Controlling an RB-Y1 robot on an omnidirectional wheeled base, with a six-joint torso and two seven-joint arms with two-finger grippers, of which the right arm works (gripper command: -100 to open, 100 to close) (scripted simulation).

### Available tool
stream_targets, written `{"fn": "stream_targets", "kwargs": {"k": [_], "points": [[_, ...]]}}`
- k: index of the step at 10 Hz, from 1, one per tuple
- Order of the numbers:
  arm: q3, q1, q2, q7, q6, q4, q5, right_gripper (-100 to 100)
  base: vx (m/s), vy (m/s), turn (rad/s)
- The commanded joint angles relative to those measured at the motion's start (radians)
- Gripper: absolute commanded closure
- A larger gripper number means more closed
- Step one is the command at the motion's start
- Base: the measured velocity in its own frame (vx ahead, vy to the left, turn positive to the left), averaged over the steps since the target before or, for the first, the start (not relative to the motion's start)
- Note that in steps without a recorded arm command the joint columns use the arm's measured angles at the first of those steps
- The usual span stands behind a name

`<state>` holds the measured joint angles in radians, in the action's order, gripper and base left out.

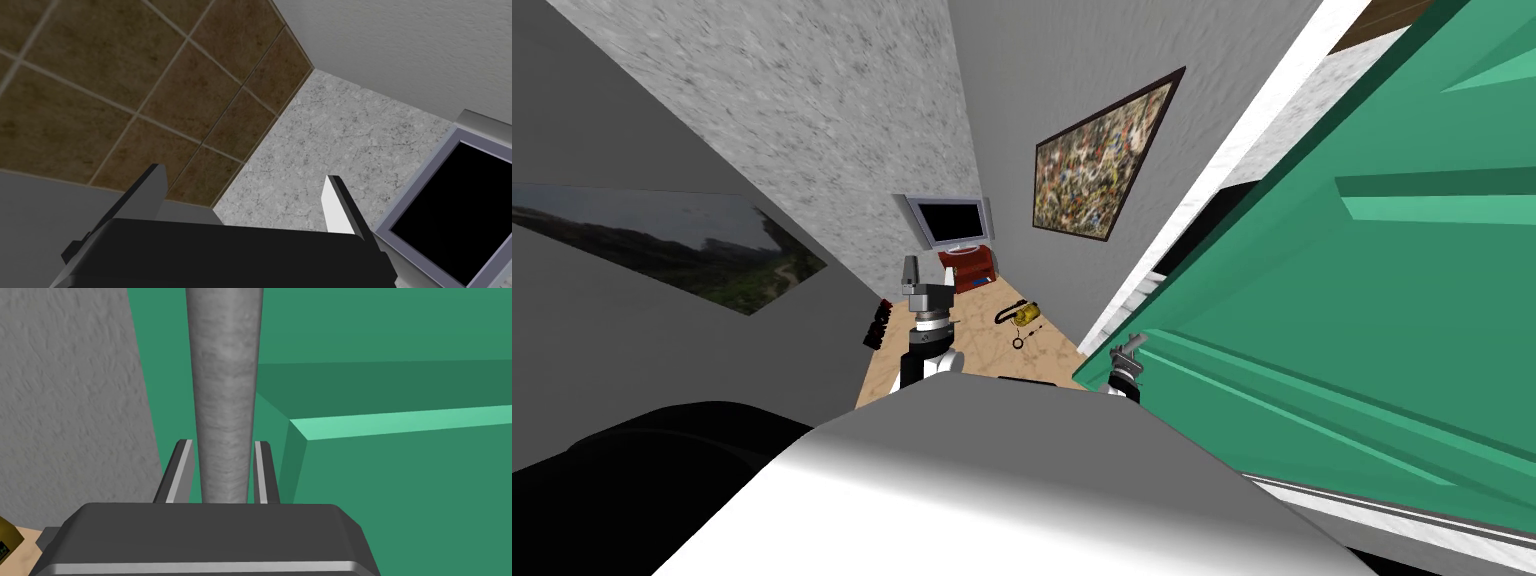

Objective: Pull the door open

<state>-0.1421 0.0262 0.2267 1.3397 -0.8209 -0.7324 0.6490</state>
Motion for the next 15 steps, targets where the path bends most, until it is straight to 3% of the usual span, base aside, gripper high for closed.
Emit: {"fn": "stream_targets", "kwargs": {"k": [1,8,11,12,15], "points": [[0.009,-0.003,0.007,0.016,-0.004,0.004,-0.004,100,0.174,-0.070,-0.011],[0.023,0.003,0.025,0.047,-0.002,0.005,-0.012,100,0.149,-0.071,-0.013],[0.063,0.008,0.033,0.072,0.001,-0.010,-0.036,100,-0.224,-0.004,0.069],[0.047,-0.005,0.034,0.066,-0.006,0.012,-0.027,-100,-0.172,0.090,-0.088],[0.033,-0.001,0.031,0.057,-0.003,0.010,-0.017,-100,-0.091,0.221,-0.076]]}}
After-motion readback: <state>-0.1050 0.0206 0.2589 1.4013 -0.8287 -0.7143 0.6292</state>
